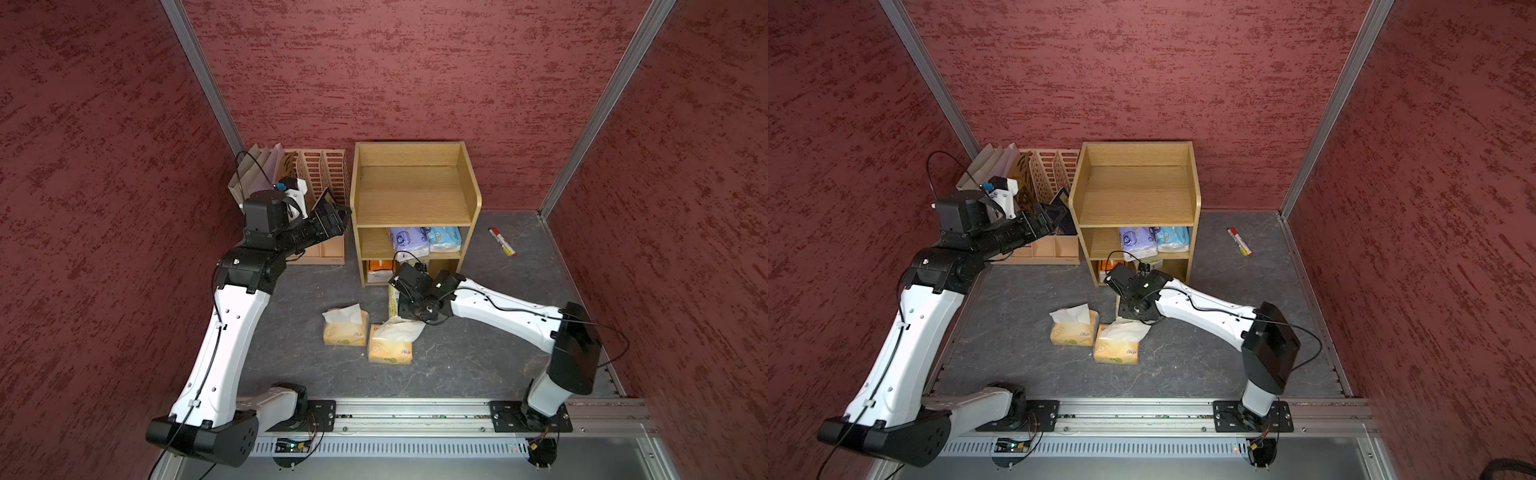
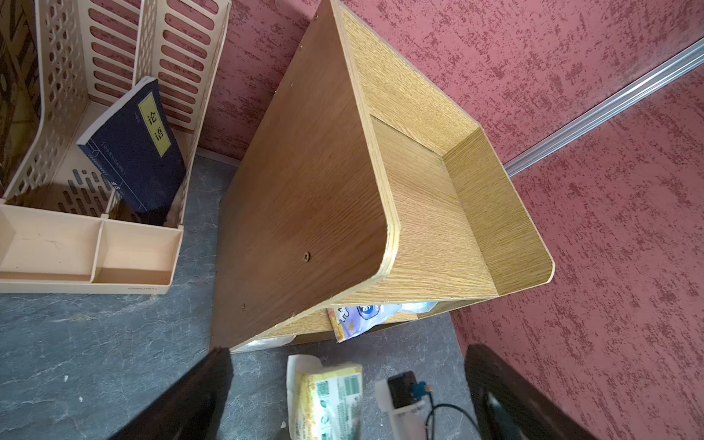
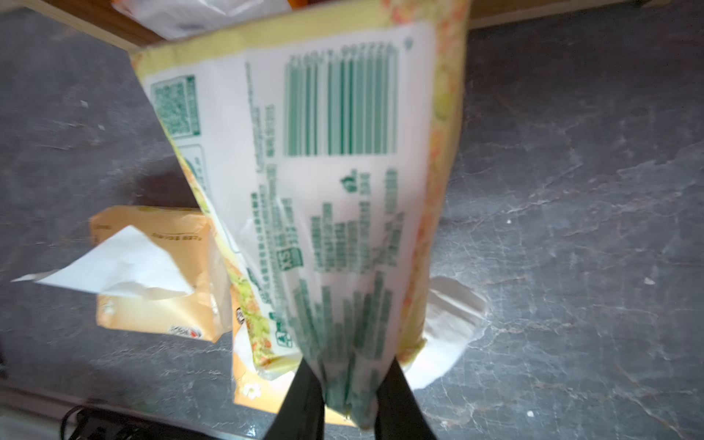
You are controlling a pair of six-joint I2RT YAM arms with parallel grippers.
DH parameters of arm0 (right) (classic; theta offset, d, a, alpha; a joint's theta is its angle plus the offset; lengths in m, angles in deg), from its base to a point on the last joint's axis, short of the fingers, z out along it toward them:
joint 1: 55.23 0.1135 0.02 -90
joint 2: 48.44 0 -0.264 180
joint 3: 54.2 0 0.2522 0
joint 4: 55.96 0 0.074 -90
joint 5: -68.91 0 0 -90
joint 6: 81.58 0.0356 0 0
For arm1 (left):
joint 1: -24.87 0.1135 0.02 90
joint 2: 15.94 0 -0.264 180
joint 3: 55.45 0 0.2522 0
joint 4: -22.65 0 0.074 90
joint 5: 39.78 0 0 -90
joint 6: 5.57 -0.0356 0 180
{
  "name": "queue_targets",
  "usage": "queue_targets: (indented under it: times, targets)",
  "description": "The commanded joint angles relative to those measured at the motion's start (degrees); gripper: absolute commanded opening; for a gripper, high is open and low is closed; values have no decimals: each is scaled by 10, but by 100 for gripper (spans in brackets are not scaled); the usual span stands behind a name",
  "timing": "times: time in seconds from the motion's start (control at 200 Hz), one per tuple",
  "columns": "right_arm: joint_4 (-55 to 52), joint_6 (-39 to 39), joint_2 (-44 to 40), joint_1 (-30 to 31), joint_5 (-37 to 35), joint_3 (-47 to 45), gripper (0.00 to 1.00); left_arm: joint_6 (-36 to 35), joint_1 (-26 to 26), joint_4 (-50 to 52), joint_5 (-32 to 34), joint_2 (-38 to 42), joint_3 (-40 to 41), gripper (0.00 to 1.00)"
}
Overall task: Remove the tissue boxes from the shelf
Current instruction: Pick up the box of tissues from the center of the board, then place the box of tissues at the center of the board.
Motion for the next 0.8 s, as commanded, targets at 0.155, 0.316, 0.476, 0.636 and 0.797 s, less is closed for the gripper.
queue_targets:
  times: [0.155, 0.316, 0.476, 0.636, 0.797]
  targets:
    - [280, 81, -280, 1, 27, -298, 0, 5, -16, -40, 7, 5, 0, 100]
    - [595, 160, -396, -2, 84, -524, 0, 11, -29, -56, 2, 2, 2, 100]
    - [577, 144, -370, -2, 145, -532, 0, 8, -41, -64, -2, -2, 2, 100]
    - [629, 135, -304, -2, 268, -547, 0, 3, -46, -62, -10, -8, -8, 100]
    - [540, 96, -268, -2, 303, -509, 17, 4, -49, -68, -5, -8, -5, 100]
